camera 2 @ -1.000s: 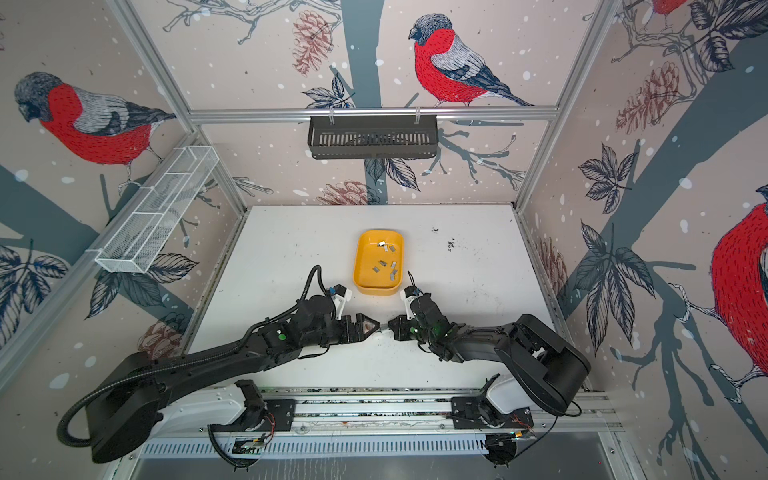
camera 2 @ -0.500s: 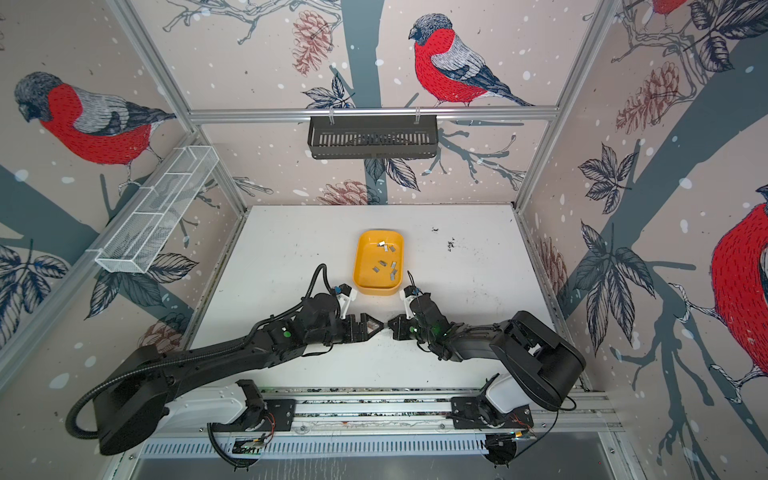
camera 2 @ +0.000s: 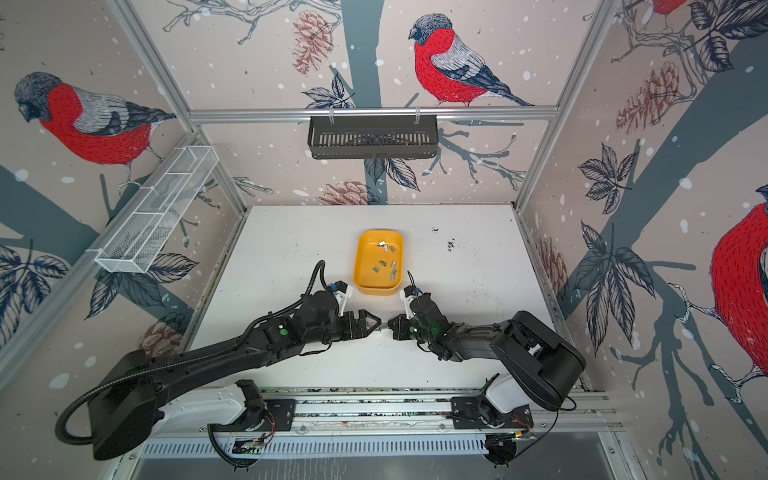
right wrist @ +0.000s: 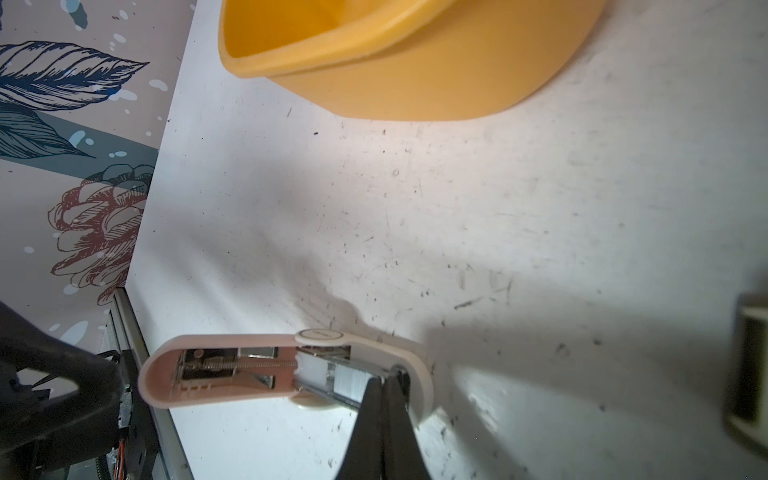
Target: Load the staples into the stapler
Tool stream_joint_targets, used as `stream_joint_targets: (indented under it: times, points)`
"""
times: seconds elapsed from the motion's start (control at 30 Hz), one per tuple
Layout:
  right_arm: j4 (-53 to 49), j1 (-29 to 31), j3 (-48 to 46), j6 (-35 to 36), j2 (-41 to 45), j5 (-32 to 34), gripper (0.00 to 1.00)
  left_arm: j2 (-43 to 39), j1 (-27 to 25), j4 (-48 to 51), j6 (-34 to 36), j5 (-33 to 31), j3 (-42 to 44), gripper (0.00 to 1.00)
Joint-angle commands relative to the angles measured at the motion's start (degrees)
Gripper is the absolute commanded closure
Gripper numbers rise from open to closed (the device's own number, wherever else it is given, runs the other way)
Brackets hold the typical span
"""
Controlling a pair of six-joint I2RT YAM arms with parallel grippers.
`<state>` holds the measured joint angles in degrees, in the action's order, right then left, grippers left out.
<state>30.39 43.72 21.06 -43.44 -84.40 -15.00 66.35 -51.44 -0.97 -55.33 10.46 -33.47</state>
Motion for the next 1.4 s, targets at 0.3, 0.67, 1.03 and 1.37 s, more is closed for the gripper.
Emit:
stream_joint_targets:
  times: [0.3, 0.67, 1.03, 1.37]
  points:
    - [0.39, -0.02, 0.39, 0.64, 0.38, -0.29, 0.95, 6.69, 0.12, -2.5, 0.79, 1.67, -2.63, 0.02]
    - [0.11, 0.04, 0.46, 1.17, 0.47, 0.28, 0.95, 9.53, 0.02, -10.68, 1.61, 6.5, -3.26, 0.02]
    - [-0.07, 0.04, -0.04, 1.78, 1.5, 0.79, 0.94, 14.62, -0.05, -14.59, 4.3, 9.2, -5.06, 0.02]
    - [2.01, -1.41, -2.18, 0.73, 3.43, -1.13, 0.86, 19.24, -0.05, -18.37, 5.05, 11.08, -6.17, 0.03]
